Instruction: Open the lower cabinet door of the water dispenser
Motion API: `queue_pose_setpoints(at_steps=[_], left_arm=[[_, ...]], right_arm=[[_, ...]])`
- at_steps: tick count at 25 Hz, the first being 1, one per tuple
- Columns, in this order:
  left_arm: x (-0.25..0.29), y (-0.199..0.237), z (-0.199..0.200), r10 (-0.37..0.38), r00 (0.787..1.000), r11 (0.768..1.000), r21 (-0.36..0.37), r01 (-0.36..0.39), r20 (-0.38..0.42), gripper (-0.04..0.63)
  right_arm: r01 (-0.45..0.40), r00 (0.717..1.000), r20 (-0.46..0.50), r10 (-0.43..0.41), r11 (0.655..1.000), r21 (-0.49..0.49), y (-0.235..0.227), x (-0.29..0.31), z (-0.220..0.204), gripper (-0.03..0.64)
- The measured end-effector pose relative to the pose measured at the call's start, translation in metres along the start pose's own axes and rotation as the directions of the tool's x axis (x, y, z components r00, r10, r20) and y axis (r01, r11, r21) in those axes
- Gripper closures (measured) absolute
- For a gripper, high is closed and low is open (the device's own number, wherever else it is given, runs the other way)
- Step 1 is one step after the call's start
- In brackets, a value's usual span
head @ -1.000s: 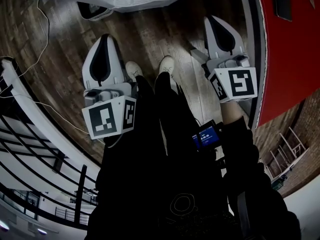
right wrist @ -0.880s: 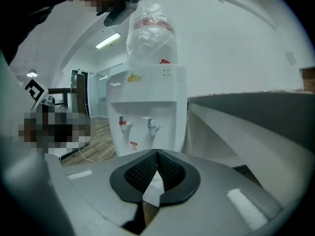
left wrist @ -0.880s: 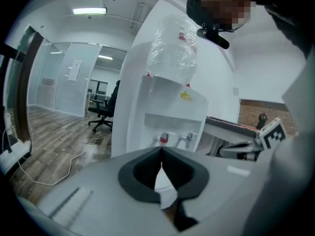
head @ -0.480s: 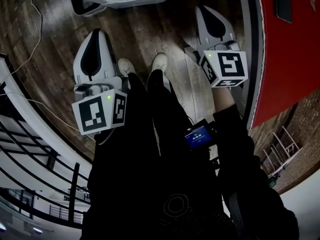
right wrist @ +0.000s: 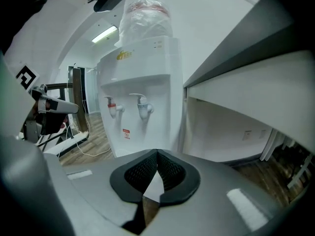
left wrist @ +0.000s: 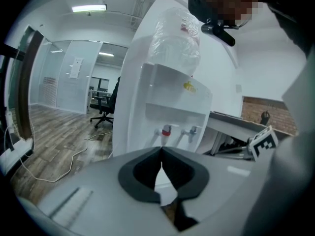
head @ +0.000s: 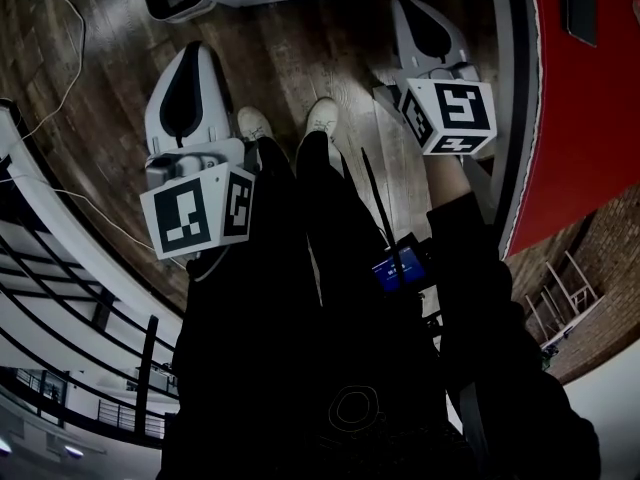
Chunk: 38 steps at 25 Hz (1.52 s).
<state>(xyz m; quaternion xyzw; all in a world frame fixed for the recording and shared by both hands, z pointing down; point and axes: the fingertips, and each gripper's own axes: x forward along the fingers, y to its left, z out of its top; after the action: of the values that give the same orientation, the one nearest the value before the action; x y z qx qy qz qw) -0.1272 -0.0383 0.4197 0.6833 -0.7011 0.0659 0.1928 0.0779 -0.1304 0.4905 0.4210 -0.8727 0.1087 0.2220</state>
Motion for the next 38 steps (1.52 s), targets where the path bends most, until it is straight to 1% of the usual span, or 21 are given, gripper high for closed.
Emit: queue_pose_setpoints(at_steps=[12, 14, 17, 24, 29, 33, 38], left_arm=[[0.001, 0.003, -0.001, 0.016, 1.000, 1.000, -0.013, -0.016, -0.010, 0.588], [0.000, 0.004, -0.002, 0.020, 1.000, 1.000, -0.014, -0.020, -0.011, 0.588], [-0.001, 0.004, -0.001, 0.024, 1.000, 1.000, -0.012, -0.024, -0.013, 0.588], [0.000, 0.010, 0.001, 0.042, 0.999, 0.999, -0.025, -0.043, -0.017, 0.588], [0.002, 0.010, 0.000, 0.041, 0.999, 0.999, -0.023, -0.041, -0.025, 0.588], [0.003, 0.010, -0.002, 0.044, 0.999, 0.999, -0.019, -0.045, -0.032, 0.588], [0.001, 0.013, -0.006, 0.065, 0.997, 0.997, -0.028, -0.066, -0.039, 0.588]], right_arm=[[0.000, 1.000, -0.029, 0.001, 1.000, 0.017, -0.007, 0.022, -0.014, 0.618], [0.006, 1.000, -0.031, -0.005, 0.999, 0.036, -0.010, 0.026, -0.017, 0.618], [0.019, 1.000, -0.027, -0.017, 0.996, 0.090, -0.016, 0.033, -0.019, 0.618], [0.032, 0.999, -0.023, -0.030, 0.996, 0.078, -0.026, 0.054, -0.014, 0.618], [0.075, 0.996, -0.060, -0.068, 0.988, 0.136, -0.047, 0.065, -0.038, 0.618], [0.095, 0.992, -0.097, -0.078, 0.978, 0.186, -0.064, 0.073, -0.060, 0.618], [0.095, 0.991, -0.112, -0.075, 0.976, 0.193, -0.079, 0.091, -0.065, 0.618]])
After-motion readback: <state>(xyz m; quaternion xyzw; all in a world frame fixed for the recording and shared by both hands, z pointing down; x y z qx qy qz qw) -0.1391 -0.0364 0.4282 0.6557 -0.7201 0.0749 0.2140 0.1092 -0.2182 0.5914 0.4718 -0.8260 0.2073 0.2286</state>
